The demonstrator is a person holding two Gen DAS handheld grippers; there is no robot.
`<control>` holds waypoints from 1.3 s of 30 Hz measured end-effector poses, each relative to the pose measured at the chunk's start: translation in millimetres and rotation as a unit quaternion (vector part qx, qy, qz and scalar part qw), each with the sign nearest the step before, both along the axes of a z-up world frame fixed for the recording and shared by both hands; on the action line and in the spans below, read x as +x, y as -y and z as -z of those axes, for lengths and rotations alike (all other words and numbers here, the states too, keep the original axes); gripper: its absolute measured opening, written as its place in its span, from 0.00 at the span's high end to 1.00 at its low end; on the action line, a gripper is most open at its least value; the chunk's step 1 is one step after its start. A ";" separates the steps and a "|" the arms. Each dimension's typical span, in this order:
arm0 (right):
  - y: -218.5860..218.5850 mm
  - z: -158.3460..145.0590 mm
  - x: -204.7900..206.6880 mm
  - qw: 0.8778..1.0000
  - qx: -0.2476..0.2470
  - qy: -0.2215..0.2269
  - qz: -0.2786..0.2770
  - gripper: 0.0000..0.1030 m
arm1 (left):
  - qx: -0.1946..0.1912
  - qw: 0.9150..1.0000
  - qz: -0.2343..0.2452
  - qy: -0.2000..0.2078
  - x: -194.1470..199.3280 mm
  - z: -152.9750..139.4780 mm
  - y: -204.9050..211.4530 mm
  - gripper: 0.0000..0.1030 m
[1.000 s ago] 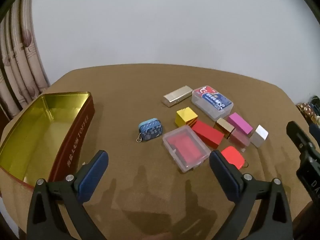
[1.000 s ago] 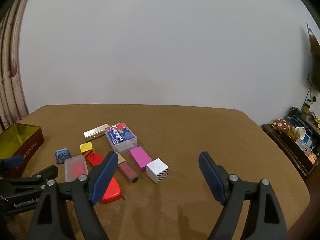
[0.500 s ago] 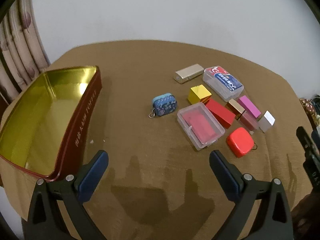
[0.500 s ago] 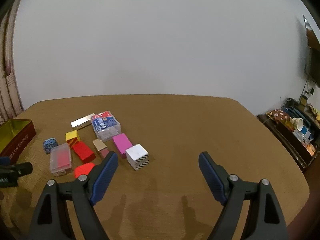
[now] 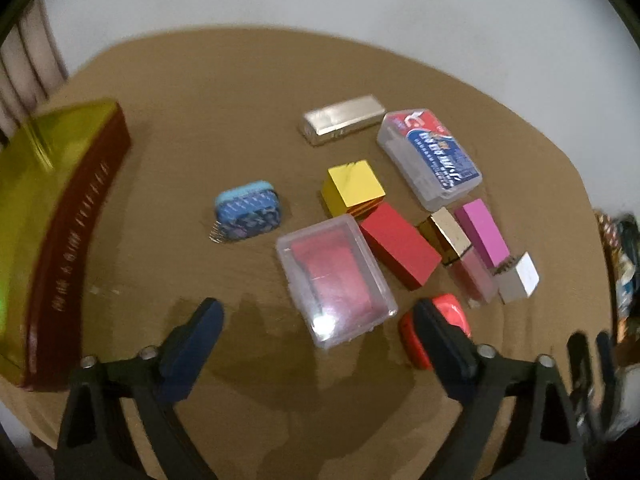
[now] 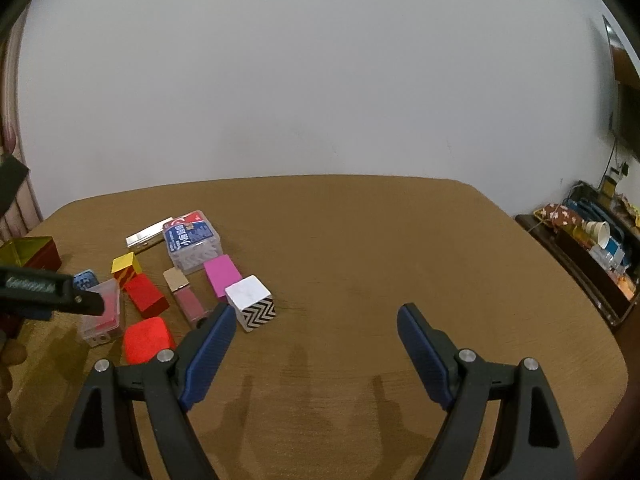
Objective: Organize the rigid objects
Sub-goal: 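Reach the left gripper toward the clear box holding a pink card, then grasp the clear box with the left gripper, carry it into the tin, release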
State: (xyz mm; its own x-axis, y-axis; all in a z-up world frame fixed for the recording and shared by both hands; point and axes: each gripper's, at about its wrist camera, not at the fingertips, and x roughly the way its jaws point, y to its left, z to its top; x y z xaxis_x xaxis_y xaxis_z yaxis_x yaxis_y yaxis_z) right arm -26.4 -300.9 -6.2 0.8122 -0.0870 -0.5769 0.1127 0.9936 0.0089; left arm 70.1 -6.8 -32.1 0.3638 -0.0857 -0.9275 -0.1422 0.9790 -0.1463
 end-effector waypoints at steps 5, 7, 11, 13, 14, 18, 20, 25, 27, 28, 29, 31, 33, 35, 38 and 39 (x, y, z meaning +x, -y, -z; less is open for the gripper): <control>6.0 2.2 1.6 1.000 0.014 -0.001 -0.004 0.17 | -0.021 0.999 -0.026 -0.033 17.0 13.0 -6.2 0.18; 5.1 2.8 1.8 1.000 0.011 0.001 -0.004 0.17 | -0.014 0.999 -0.031 -0.039 19.5 13.7 -6.1 0.18; 1.7 5.0 3.5 1.000 0.010 -0.002 -0.008 0.17 | -0.002 0.998 -0.035 -0.057 31.8 20.6 -3.5 0.18; 2.4 5.6 3.1 1.000 0.013 -0.002 -0.012 0.17 | 0.002 0.998 -0.034 -0.057 39.1 23.2 -1.0 0.18; 1.9 5.8 3.2 1.000 0.013 -0.001 -0.011 0.17 | 0.006 0.998 -0.033 -0.054 43.9 25.7 -3.2 0.18; 0.0 7.5 5.4 1.000 0.012 -0.005 -0.013 0.17 | 0.027 0.998 -0.034 -0.054 59.5 29.7 -3.5 0.32; -0.7 8.0 5.9 1.000 0.012 -0.005 -0.012 0.17 | 0.052 0.997 -0.031 -0.049 62.9 28.2 3.4 0.51; -1.0 9.3 6.7 1.000 0.014 -0.007 -0.008 0.17 | 0.045 0.998 -0.018 -0.039 65.9 27.6 3.8 0.52; 0.0 9.8 7.9 1.000 0.016 -0.009 -0.010 0.17 | 0.037 0.999 -0.019 -0.032 53.5 18.9 -1.5 0.52; 0.2 10.2 7.9 1.000 0.017 -0.010 -0.009 0.17 | 0.037 0.999 -0.017 -0.027 50.3 12.8 -2.3 0.52; 0.6 10.2 8.1 1.000 0.017 -0.011 -0.007 0.17 | 0.043 0.999 -0.012 -0.016 45.1 1.0 -4.5 0.52; 0.6 9.9 8.4 1.000 0.018 -0.009 -0.006 0.17 | 0.049 0.999 -0.009 0.003 36.3 -22.9 -13.4 0.52; -0.3 9.9 7.4 1.000 0.014 -0.008 -0.004 0.17 | 0.052 0.998 -0.015 0.016 30.6 -46.2 -32.8 0.51; -2.3 9.6 6.4 1.000 0.009 -0.006 -0.007 0.17 | 0.068 0.997 -0.025 0.028 20.8 -67.0 -52.2 0.51; -4.7 9.0 4.5 1.000 -0.001 -0.004 -0.004 0.17 | 0.118 0.991 -0.051 0.034 18.4 -86.6 -100.3 0.51; -5.5 8.9 3.9 1.000 -0.003 -0.004 -0.005 0.17 | 0.135 0.989 -0.049 0.031 26.9 -86.3 -119.3 0.51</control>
